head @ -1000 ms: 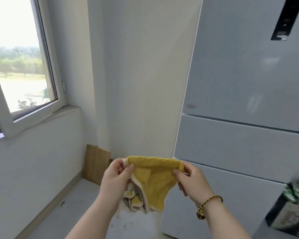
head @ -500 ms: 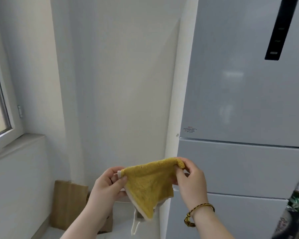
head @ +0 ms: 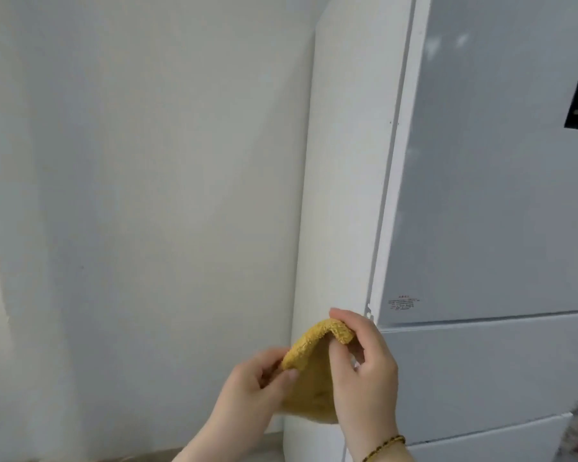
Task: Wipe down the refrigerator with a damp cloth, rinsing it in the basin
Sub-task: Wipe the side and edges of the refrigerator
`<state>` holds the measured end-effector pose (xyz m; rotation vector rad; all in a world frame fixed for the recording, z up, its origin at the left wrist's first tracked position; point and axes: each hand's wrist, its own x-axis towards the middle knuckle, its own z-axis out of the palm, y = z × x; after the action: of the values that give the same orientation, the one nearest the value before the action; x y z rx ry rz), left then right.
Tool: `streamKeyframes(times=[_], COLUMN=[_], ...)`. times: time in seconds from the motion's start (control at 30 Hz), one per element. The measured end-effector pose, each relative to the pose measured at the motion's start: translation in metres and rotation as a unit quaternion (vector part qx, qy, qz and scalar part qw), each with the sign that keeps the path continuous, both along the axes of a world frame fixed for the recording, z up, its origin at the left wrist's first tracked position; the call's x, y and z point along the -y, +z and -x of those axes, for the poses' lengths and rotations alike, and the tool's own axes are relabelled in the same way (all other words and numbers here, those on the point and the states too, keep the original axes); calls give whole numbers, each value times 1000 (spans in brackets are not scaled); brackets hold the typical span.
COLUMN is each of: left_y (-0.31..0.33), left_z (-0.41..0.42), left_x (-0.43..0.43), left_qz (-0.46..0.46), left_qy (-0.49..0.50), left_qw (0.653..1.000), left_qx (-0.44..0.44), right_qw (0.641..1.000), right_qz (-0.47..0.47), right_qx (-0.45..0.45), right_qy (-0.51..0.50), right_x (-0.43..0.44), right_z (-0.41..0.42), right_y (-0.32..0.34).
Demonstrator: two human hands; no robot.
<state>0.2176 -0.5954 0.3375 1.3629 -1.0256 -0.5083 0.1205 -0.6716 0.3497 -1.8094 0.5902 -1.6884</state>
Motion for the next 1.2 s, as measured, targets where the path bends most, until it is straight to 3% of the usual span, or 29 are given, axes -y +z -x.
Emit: streamKeyframes(times=[0.17, 0.4, 0.53, 0.63, 0.8, 1.0, 1.13, 1.2], left_y=[31, 69, 77, 79, 89, 103, 118, 130], left_z=[-49, -76, -92, -111, -139, -148, -141, -138], left_x=[50, 112, 158, 196, 246, 296, 319, 330], left_qz=[44, 104, 129, 139, 152, 234, 309, 340], left_qy=[-22, -201, -266, -323, -330, -306, -256, -220], left_qw=[999, 972, 954, 935, 931, 915, 887, 877], left_qx=[2, -65, -57, -46, -24, 123, 230, 257], right_qw=[967, 904, 853, 783, 659, 566, 437, 403], right_qz=[230, 359, 412, 438, 415, 432, 342, 301], right_qx=[40, 14, -48, -143, -313, -384, -537, -576], right_qy=[-102, -233, -317, -419, -543, -588, -636, -645], right_x=[52, 102, 126, 141, 159, 162, 153, 148], right_z=[-50, -62, -57, -57, -52, -39, -28, -25], right_y=[8, 41, 61, 80, 103, 101, 88, 84])
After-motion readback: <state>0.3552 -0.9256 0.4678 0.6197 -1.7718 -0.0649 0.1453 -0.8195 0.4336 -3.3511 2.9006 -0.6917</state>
